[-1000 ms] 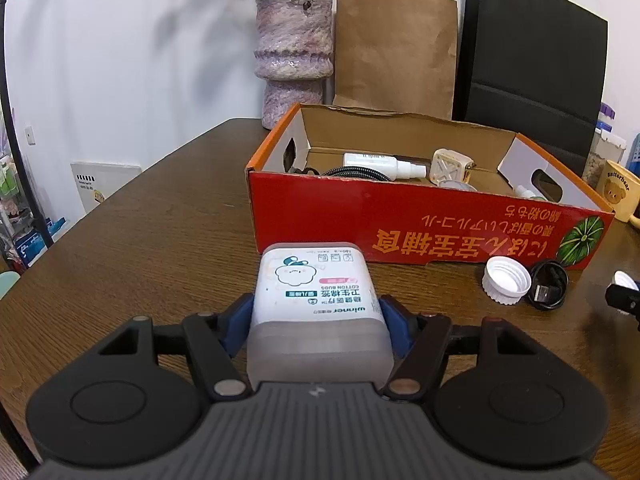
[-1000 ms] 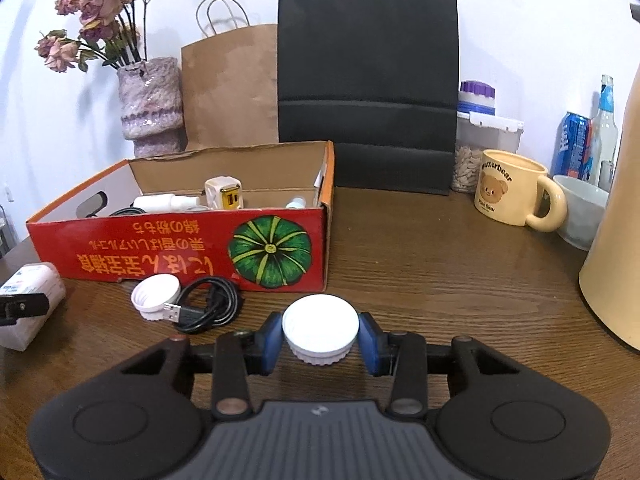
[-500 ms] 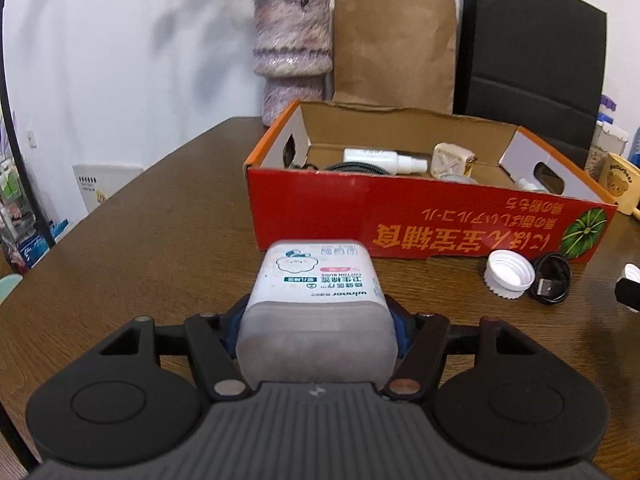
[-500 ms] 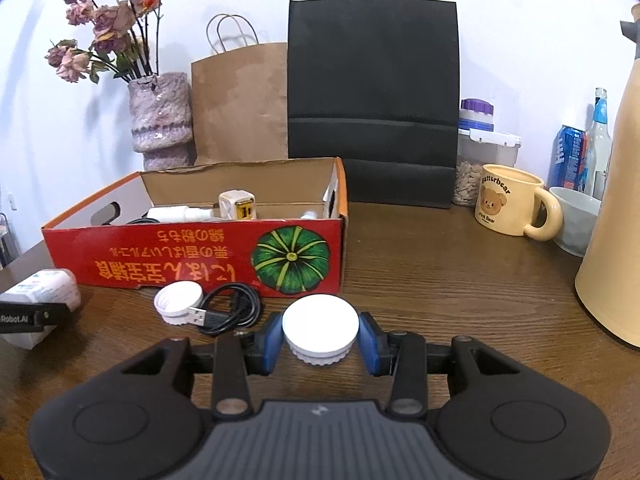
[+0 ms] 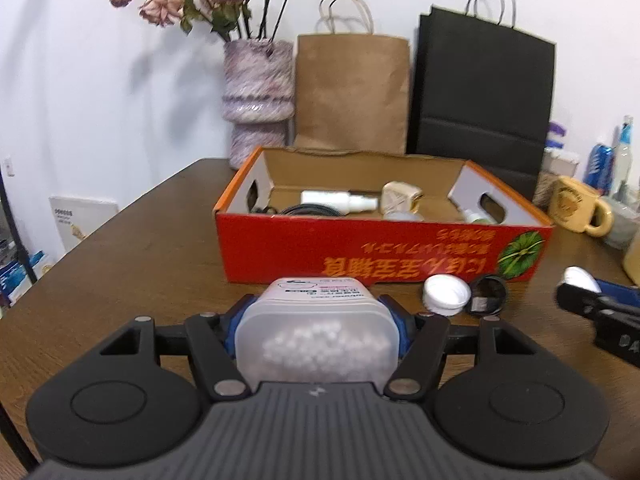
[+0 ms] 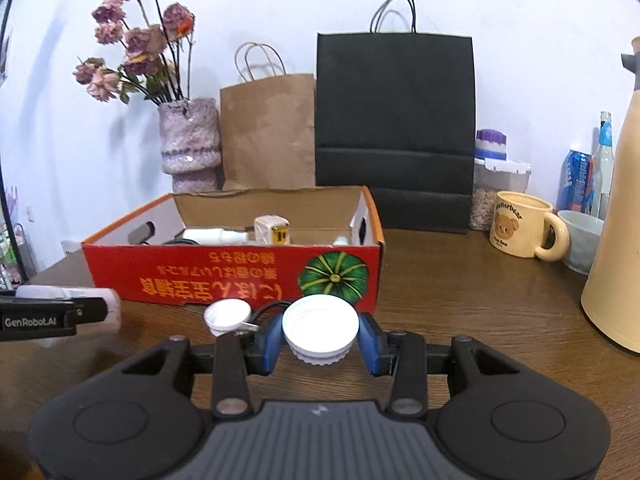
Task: Organize rigid objects
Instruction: 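Lift the container with the left tool while the right tool lifts the lid, then carry both items over the box and open both tools to drop them inside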
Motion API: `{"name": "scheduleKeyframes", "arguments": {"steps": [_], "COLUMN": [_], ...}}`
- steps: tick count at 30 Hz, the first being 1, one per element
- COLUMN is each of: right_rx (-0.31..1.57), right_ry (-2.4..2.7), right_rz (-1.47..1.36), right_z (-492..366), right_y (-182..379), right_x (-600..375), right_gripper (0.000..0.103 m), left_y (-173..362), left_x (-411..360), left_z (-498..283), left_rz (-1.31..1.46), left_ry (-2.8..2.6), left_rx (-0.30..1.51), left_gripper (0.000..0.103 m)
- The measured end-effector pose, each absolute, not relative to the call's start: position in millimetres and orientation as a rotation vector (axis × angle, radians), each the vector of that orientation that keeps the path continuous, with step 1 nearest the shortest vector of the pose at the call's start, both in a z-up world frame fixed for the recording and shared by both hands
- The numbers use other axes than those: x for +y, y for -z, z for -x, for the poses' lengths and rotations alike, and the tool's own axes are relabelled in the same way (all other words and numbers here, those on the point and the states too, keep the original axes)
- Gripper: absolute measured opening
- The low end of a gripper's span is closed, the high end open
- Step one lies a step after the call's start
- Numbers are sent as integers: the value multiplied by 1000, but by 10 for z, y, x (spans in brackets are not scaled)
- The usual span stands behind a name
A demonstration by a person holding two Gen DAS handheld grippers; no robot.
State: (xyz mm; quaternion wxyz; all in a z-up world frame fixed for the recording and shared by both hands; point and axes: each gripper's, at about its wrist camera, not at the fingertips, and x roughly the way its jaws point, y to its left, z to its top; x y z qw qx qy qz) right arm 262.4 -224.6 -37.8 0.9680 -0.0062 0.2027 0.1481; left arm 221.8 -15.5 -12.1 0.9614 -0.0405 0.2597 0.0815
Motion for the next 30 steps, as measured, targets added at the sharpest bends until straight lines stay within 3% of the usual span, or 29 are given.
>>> {"name": "scheduleKeyframes", "arguments": {"steps": [13, 30], "right_rx": [354, 269], "right_ry": [-323, -335], "right_rz": [6, -26], "right_z": [-2430, -2775], "right_y": [192, -205], "right_x": [-2048, -1892], "right_gripper": [39, 39], "left_y": [-137, -557], "left_x": [-238, -185], "left_z": [-2056, -2462], "left_rz": [90, 141], "left_ry": [-103, -126], "left_rx": [463, 379], "left_gripper": [67, 67]}}
